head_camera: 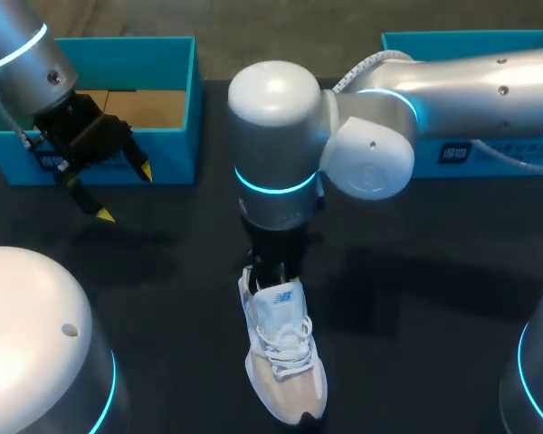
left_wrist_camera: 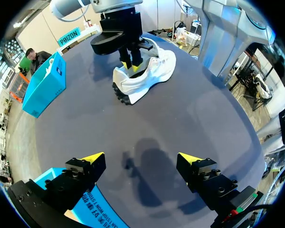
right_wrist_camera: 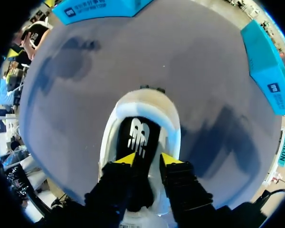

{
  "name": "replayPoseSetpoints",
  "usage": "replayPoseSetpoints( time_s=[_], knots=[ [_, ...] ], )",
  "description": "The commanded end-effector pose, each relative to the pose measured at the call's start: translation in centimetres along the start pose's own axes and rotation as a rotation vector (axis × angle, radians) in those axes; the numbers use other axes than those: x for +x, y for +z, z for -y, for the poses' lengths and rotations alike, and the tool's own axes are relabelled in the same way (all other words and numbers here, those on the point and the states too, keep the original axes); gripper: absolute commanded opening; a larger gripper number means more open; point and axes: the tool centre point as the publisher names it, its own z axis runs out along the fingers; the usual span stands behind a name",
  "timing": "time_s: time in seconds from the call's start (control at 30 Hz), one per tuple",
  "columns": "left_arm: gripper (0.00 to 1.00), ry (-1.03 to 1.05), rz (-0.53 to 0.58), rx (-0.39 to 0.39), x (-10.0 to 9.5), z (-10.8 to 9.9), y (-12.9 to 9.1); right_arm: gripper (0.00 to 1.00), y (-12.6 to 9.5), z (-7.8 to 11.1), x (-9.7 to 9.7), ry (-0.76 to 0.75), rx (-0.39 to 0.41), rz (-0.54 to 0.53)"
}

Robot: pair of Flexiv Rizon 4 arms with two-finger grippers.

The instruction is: Take the shoe out of the shoebox, open the shoe tongue, remove and reinsert the insole, then place the shoe into the shoebox

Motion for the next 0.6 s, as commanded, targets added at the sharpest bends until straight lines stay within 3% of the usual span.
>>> replayPoseSetpoints(
  time_s=[0.03,0.27,0.4,0.53,0.6],
  knots=[
    [1.0,0.0,0.001,-0.004,0.1,0.1,0.0,0.42,0.2,0.2,-0.1,0.015,0.044,-0.011],
    [1.0,0.0,0.001,-0.004,0.1,0.1,0.0,0.5,0.1,1.1,0.9,0.029,0.115,-0.019],
    [1.0,0.0,0.001,-0.004,0.1,0.1,0.0,0.79,-0.1,1.6,1.4,0.041,0.142,-0.008],
    [1.0,0.0,0.001,-0.004,0.1,0.1,0.0,0.98,-0.3,2.1,2.0,0.04,0.141,-0.013],
    [1.0,0.0,0.001,-0.004,0.1,0.1,0.0,1.0,-0.5,2.3,2.1,0.04,0.14,-0.012]
  ],
)
